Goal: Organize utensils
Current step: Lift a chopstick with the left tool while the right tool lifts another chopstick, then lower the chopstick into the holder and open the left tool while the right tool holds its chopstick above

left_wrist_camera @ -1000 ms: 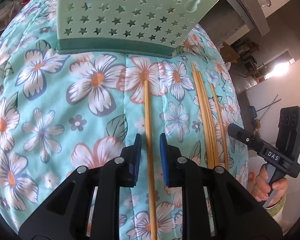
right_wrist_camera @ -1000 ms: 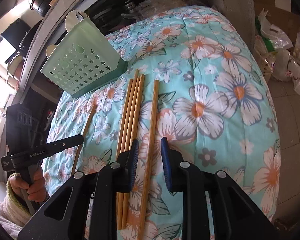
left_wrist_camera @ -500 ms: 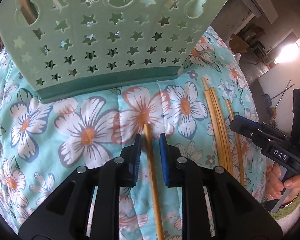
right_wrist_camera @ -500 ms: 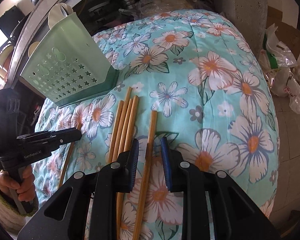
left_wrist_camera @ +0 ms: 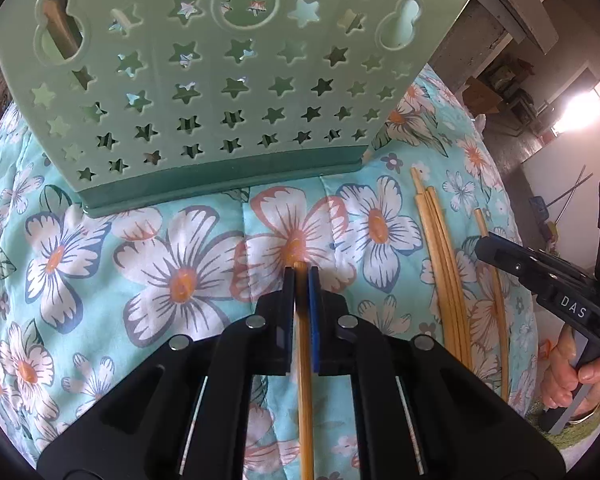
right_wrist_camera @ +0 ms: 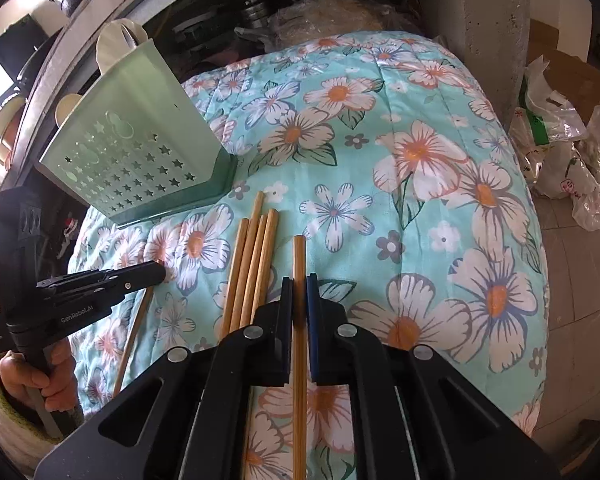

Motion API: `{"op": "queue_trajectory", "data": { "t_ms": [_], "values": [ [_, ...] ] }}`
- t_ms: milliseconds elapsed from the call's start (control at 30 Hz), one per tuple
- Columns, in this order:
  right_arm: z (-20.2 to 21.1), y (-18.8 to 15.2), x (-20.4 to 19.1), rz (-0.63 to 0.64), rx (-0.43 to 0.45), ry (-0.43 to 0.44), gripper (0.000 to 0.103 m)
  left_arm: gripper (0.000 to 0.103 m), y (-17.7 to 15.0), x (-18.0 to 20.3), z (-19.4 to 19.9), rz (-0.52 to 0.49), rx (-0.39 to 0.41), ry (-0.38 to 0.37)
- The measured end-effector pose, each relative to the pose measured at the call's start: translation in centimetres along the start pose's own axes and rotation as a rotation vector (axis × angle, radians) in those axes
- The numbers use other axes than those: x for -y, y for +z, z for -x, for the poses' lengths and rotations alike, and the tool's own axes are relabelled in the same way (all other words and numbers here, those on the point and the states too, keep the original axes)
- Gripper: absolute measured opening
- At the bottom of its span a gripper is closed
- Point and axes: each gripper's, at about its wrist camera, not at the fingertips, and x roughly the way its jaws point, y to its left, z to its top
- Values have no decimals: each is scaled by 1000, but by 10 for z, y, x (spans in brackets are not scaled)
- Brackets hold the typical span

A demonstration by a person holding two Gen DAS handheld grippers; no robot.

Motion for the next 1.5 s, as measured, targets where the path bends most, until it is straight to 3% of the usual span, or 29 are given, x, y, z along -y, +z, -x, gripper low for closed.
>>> {"op": "queue_trajectory", "data": {
  "t_ms": [200,533,800,933,1167,1500],
  "values": [
    [44,1,-10,-8,78,59,7,5,-8,-7,34,29,53,-51],
    [104,10,-51,15,174,251,7,6,-17,-27,127,50,164,-167],
    [126,19,-87,75,232,294,7,6,-18,-39,185,38,235,-202],
    [129,21,-98,93,245,302,7,6,-19,-40,209,19,293,-185],
    [135,23,-108,100,268,326,7,6,-2,-41,268,-2,476,-157],
    [138,26,-106,92,280,336,7,6,50,-32,341,-16,747,-161]
  ]
}}
